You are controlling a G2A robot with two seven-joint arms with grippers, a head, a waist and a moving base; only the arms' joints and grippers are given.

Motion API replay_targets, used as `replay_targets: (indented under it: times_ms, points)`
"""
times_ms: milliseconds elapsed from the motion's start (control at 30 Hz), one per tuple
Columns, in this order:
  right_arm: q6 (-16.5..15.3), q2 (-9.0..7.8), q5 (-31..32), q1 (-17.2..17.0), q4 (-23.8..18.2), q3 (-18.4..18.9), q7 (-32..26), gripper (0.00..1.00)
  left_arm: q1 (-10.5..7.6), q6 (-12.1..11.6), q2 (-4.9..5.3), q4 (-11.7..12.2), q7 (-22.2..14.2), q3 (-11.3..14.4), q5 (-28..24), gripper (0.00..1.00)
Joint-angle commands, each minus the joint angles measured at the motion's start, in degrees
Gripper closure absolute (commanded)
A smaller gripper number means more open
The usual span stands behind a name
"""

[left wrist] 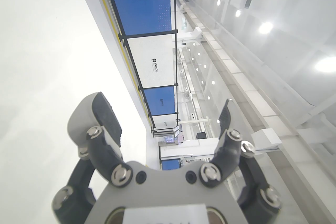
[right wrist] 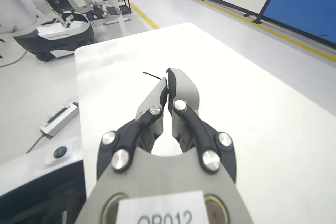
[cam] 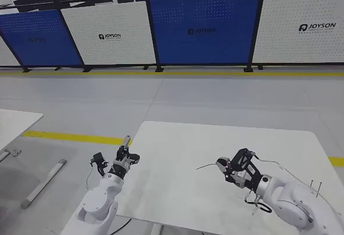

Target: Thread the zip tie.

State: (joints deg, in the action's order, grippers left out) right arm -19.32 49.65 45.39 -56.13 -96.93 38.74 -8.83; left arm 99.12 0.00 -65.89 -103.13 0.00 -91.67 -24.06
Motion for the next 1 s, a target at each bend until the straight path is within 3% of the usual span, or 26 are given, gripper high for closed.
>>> replay_targets:
  times_ms: [0,200,300,967]
  points:
    - [-0.16,-0.35,3.44,-0.65,-0.62,0.37,4.07,1.0,0.0,0.0,0.0,0.0,0.0,0.0,0.0,0.0]
    - [-0.16,-3.49,12.91,-1.95,-1.25,-1.91,15.32,1.0,0.0,0.0,0.0,0.0,0.0,0.0,0.0,0.0]
    - [-0.16,-4.78,13.55,-1.55,-0.2,-2.58,18.85,1.0,0.0,0.0,0.0,0.0,0.0,0.0,0.0,0.0]
    - [-0.16,-4.78,13.55,-1.55,-0.2,-2.58,18.85,1.0,0.0,0.0,0.0,0.0,0.0,0.0,0.0,0.0]
